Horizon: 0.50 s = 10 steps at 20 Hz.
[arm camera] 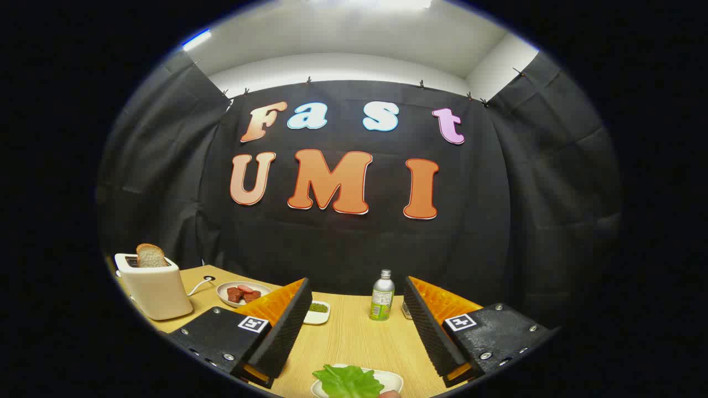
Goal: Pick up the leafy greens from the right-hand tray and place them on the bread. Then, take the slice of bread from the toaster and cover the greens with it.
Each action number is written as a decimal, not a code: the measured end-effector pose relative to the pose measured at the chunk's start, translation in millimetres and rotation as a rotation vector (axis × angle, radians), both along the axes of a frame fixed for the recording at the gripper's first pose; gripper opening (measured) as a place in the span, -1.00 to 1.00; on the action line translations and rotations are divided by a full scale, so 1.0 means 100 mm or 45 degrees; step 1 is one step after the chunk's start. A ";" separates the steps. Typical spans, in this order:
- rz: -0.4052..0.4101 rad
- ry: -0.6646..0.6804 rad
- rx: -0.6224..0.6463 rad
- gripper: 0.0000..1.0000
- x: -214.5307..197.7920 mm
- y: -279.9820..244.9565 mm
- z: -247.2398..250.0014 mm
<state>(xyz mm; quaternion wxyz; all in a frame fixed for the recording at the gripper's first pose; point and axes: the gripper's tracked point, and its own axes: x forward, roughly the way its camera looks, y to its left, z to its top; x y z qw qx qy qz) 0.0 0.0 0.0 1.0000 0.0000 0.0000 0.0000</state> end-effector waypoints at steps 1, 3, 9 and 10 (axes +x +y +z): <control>0.002 -0.008 -0.002 0.99 -0.01 -0.01 0.02; 0.002 -0.021 -0.003 0.99 -0.02 -0.01 0.06; 0.008 -0.015 0.032 0.99 0.00 -0.02 0.02; 0.015 -0.010 0.041 0.99 0.00 -0.01 0.01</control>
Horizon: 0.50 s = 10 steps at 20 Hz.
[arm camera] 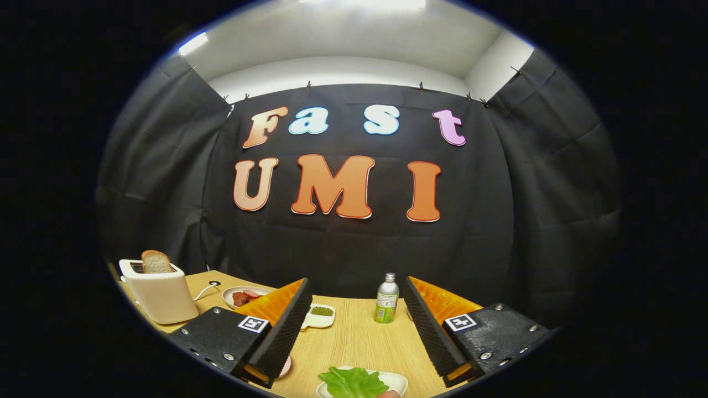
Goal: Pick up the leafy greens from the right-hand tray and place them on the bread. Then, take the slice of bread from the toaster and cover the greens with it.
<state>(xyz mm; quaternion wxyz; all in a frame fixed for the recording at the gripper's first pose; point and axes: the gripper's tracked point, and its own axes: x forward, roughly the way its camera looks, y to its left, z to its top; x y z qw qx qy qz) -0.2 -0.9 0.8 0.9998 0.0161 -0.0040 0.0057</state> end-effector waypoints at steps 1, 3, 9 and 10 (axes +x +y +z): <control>0.012 -0.002 0.005 0.99 0.00 0.02 0.00; 0.019 -0.005 0.004 0.99 0.00 0.03 0.00; 0.024 0.010 -0.032 0.99 0.00 0.05 -0.03; 0.029 0.015 -0.031 0.99 -0.01 0.06 -0.05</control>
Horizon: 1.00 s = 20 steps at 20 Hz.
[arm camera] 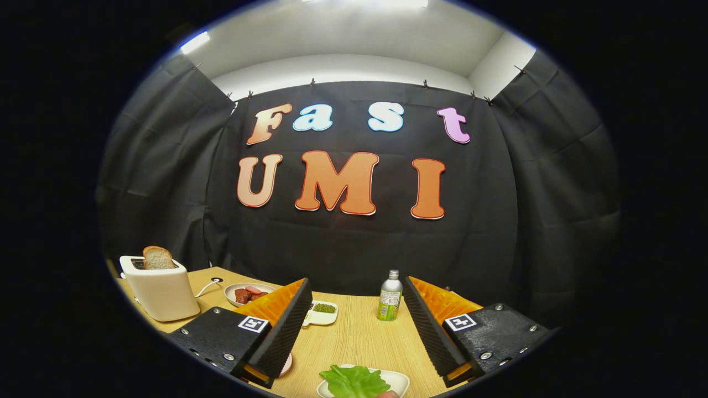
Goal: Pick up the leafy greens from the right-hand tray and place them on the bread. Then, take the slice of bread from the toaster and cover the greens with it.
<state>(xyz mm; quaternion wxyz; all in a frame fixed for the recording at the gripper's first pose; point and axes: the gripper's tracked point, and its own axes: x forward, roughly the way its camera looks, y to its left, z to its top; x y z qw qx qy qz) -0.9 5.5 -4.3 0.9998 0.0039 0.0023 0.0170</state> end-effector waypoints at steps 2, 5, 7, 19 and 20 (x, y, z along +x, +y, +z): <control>0.006 0.009 0.004 0.99 0.00 0.00 -0.02; 0.011 0.021 0.007 0.99 -0.01 0.00 -0.05; 0.025 0.047 -0.002 0.99 0.01 0.03 -0.11; 0.126 0.185 0.005 0.99 0.12 0.09 -0.30; 0.137 0.198 0.004 1.00 0.13 0.10 -0.31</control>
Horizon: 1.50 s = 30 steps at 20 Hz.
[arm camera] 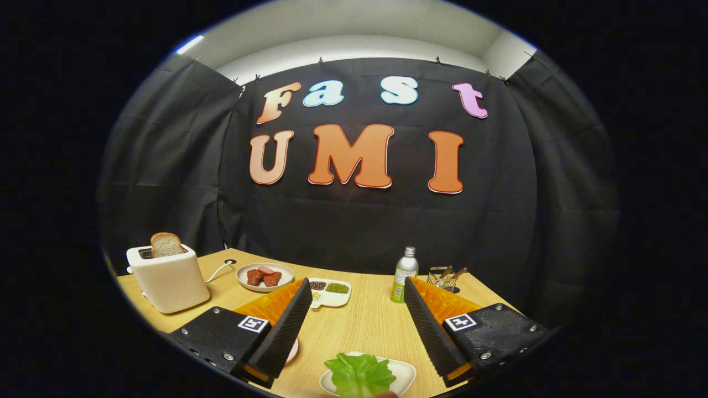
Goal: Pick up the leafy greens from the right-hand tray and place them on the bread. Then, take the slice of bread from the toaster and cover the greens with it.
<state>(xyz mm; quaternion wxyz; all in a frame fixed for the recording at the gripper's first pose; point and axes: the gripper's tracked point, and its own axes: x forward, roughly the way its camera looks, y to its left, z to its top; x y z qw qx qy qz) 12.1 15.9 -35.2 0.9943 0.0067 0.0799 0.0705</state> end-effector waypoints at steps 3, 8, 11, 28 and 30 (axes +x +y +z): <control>0.048 0.046 -0.018 1.00 0.01 0.03 -0.06; 0.079 0.186 -0.020 0.99 0.07 -0.01 -0.29; 0.071 0.277 -0.008 0.98 0.10 -0.09 -0.41; 0.188 0.774 -0.054 0.99 -0.11 -0.02 -1.17; 0.190 0.871 -0.056 0.98 -0.17 -0.03 -1.30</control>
